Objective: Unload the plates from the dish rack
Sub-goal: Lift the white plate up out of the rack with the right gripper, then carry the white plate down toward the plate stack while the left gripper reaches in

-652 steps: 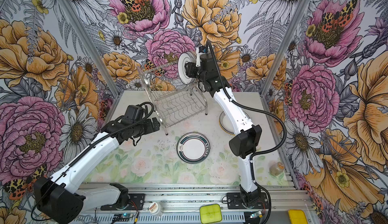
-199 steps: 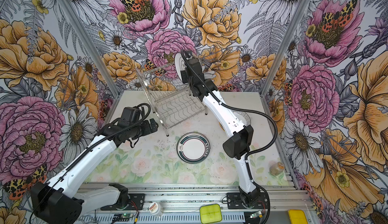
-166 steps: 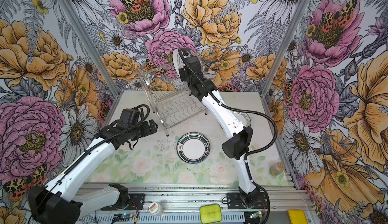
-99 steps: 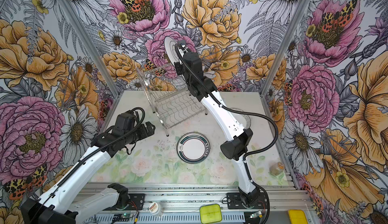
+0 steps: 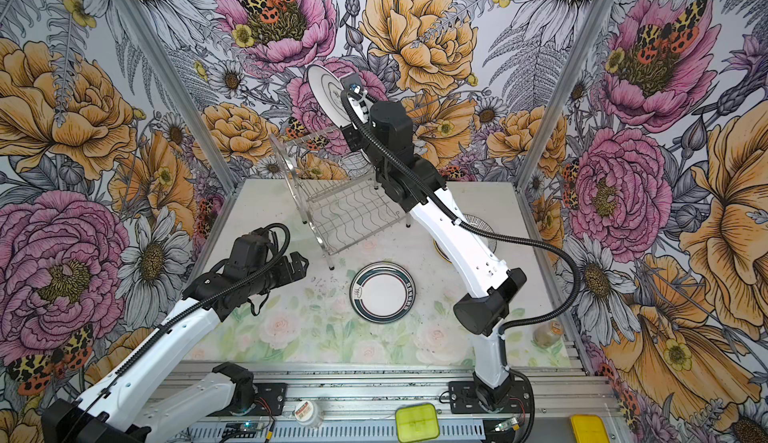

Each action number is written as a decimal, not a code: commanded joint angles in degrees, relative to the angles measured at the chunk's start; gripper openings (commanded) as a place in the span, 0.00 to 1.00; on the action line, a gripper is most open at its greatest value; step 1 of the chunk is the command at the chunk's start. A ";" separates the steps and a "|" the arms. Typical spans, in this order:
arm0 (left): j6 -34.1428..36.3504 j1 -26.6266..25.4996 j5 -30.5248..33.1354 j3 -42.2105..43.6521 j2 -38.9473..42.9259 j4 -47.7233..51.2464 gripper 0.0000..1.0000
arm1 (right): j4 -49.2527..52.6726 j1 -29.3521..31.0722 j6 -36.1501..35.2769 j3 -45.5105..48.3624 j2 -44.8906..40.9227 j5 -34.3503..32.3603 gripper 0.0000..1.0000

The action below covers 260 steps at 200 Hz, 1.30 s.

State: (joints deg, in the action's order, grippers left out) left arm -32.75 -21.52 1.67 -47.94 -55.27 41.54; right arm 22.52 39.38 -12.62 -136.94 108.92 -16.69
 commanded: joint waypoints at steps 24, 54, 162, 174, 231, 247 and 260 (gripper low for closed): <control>3.56 -0.41 -3.58 0.40 3.89 -2.22 0.99 | -4.47 0.26 -1.16 16.34 -15.58 -2.43 0.00; 4.02 -0.72 -5.96 0.24 3.61 -2.77 0.99 | -5.77 0.18 -0.56 34.04 -27.88 -3.63 0.00; 1.86 -10.72 -1.32 -0.60 1.62 -4.48 0.99 | -4.52 -1.39 17.46 83.68 -68.66 -9.14 0.00; 0.92 -13.39 1.48 -0.11 2.00 -4.96 0.99 | -1.51 -2.03 22.75 84.46 -68.62 -8.70 0.00; -3.80 -20.70 8.13 2.54 6.28 -5.58 0.99 | 1.09 -2.70 46.40 89.25 -65.74 1.65 0.00; -4.23 -21.02 9.26 4.06 8.18 -5.69 0.99 | 1.31 -2.90 52.22 89.70 -63.73 5.84 0.00; -4.62 -21.12 9.13 5.36 9.79 -6.20 0.99 | 0.66 -2.83 56.23 90.33 -61.39 10.15 0.00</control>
State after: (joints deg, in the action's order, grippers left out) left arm -35.66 -42.28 7.35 -44.91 -48.03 36.93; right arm 26.15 36.77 30.68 -46.92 45.39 -14.83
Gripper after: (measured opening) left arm 0.987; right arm 0.085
